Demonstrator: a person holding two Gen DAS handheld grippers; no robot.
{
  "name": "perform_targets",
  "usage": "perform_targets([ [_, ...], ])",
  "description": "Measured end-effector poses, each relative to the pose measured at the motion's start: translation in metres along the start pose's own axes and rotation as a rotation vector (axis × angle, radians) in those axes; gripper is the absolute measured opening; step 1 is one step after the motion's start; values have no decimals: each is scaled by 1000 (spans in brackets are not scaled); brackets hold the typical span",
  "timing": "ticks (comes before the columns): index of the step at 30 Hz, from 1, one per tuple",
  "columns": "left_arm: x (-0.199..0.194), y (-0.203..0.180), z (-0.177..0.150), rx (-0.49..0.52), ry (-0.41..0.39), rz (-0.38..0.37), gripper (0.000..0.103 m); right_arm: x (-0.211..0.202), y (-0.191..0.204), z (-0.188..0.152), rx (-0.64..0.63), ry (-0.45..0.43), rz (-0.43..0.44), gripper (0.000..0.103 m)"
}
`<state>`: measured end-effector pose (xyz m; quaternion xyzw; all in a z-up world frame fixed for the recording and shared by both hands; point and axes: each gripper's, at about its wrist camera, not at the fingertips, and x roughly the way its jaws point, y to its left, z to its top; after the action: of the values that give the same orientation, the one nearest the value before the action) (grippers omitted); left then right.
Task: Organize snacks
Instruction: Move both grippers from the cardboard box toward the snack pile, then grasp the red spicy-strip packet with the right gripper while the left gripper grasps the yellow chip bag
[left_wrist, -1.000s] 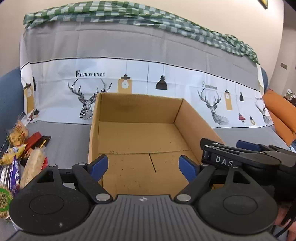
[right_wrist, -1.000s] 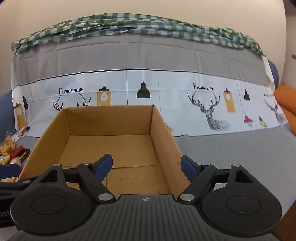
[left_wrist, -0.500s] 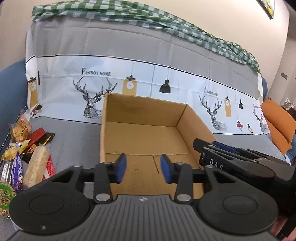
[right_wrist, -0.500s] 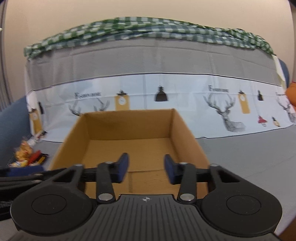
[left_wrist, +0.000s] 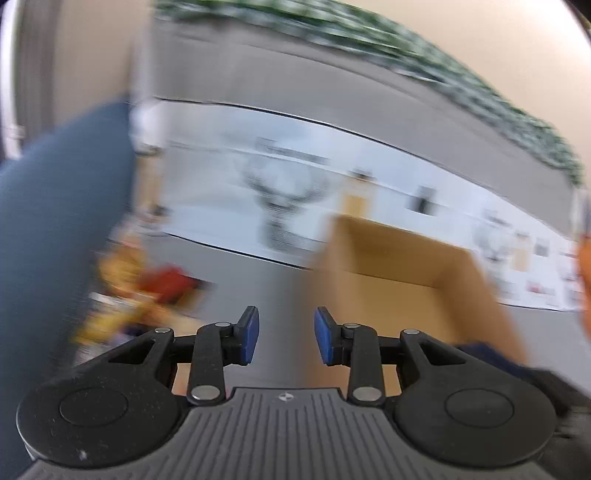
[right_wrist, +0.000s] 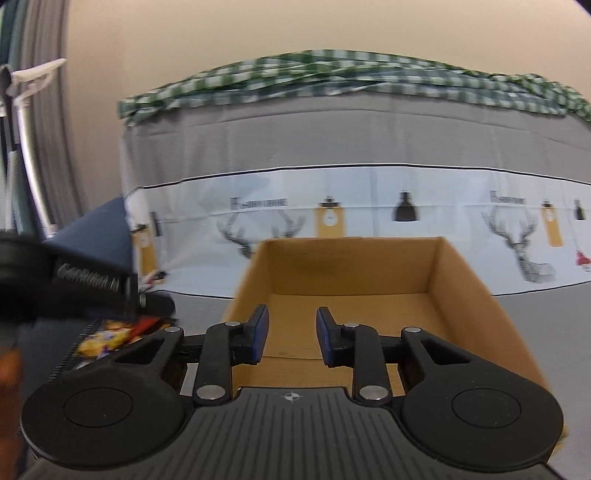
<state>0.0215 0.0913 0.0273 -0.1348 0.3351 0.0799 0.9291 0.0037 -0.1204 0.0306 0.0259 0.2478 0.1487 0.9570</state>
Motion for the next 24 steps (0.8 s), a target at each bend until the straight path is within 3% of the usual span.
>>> perform_targets([
  [5,23,66,6,-94,62,91,36,5,37,-7,-45,-2,115,30],
  [11,28,111,16,-98,62,128,36,13,96,-16,-132,-2,274,30],
  [15,42,131,12,-124,86,151,36,43,136,-32,-242,62,305,30],
  [18,52,135,8,-112,94,146,36,70,155,-53,-270,161,292,32],
  [21,63,126,5,-66,85,159,39,89,167,-71,-306,216,258,47],
  [23,75,121,-1,-21,88,178,40,100,171,-79,-316,255,255,64],
  [24,82,118,-2,-2,102,192,40,103,171,-81,-321,276,257,66],
])
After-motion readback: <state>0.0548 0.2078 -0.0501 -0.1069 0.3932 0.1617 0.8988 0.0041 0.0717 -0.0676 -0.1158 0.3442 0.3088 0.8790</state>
